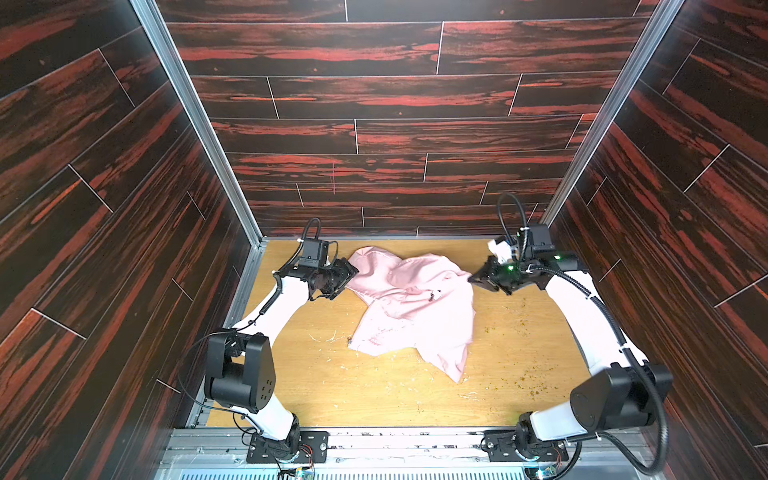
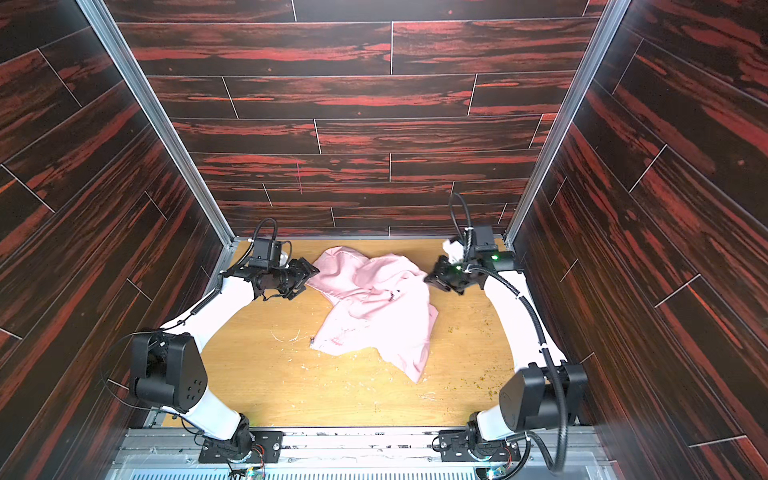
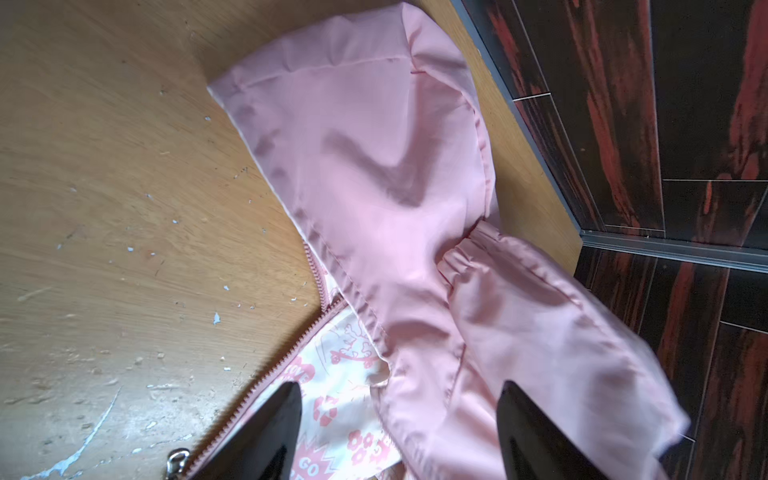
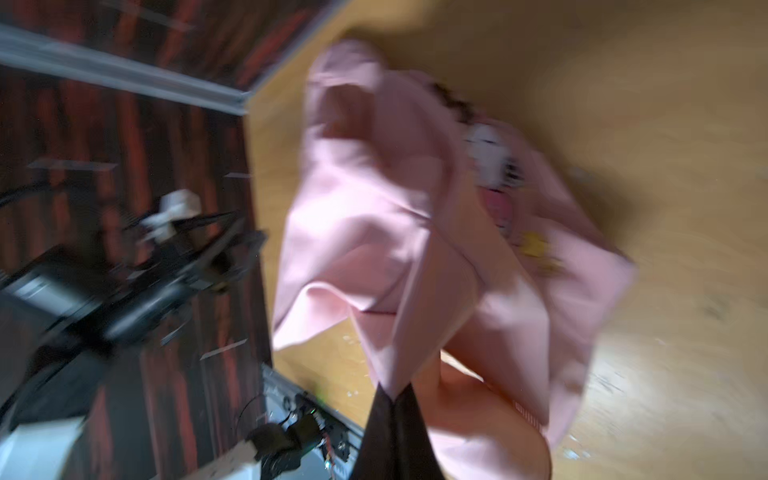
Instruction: Zip up the jacket
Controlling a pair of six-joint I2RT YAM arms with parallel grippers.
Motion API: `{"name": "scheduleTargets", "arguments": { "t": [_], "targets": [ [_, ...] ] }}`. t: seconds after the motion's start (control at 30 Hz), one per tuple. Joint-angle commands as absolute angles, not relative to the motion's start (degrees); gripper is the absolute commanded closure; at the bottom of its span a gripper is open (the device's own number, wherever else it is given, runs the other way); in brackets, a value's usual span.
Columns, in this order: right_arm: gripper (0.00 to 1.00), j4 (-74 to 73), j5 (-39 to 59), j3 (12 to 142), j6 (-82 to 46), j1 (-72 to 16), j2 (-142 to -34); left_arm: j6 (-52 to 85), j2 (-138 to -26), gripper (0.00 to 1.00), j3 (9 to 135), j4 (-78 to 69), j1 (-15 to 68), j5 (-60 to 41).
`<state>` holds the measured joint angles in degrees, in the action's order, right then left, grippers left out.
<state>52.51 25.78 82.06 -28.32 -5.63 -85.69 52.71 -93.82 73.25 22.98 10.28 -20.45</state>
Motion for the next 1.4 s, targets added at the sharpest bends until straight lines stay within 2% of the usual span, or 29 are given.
{"name": "scheduleTargets", "arguments": {
  "t": [0.0,0.1,0.2,0.43,0.63,0.77,0.9,1.0,1.2,1.27,1.37],
  "targets": [
    [0.82,54.08,22.46,79.21,-28.57,-4.03,-86.84,52.42,-94.72,0.23,72.20,22.69,11.20,-21.14],
    [0.56,53.54,21.66,79.97,-29.01,-4.11,-86.07,53.84,-95.63,0.23,70.49,21.70,12.33,-21.23],
    [0.45,54.69,18.98,81.89,-28.40,-4.95,-85.44,55.34,-97.12,0.23,69.07,19.94,14.07,-21.38],
    [0.41,57.48,12.25,81.56,-26.89,-10.66,-84.40,59.05,-102.69,0.23,68.83,14.67,18.98,-22.52],
    [0.41,55.45,10.48,73.50,-29.95,-15.68,-81.82,61.17,-108.43,0.23,70.91,11.06,21.88,-23.96],
    [0.39,53.69,9.77,66.69,-31.95,-16.79,-79.47,61.73,-110.82,0.28,71.89,9.72,22.87,-24.82],
    [0.36,51.94,7.42,62.28,-32.19,-16.75,-78.71,62.09,-111.54,0.45,72.71,8.36,23.10,-25.71],
    [0.34,49.48,6.33,60.11,-32.21,-16.63,-80.00,61.84,-112.03,0.64,74.72,8.51,23.05,-26.27],
    [0.32,42.53,6.14,58.99,-33.46,-16.17,-84.45,61.20,-112.62,0.94,78.60,9.98,22.97,-26.90],
    [0.32,40.91,6.54,59.28,-33.76,-16.02,-86.00,61.04,-112.28,1.00,79.52,10.75,22.89,-27.07],
    [0.38,38.89,7.92,59.57,-33.84,-16.08,-88.50,60.67,-111.06,1.00,80.98,11.85,22.63,-27.16]
  ]
}}
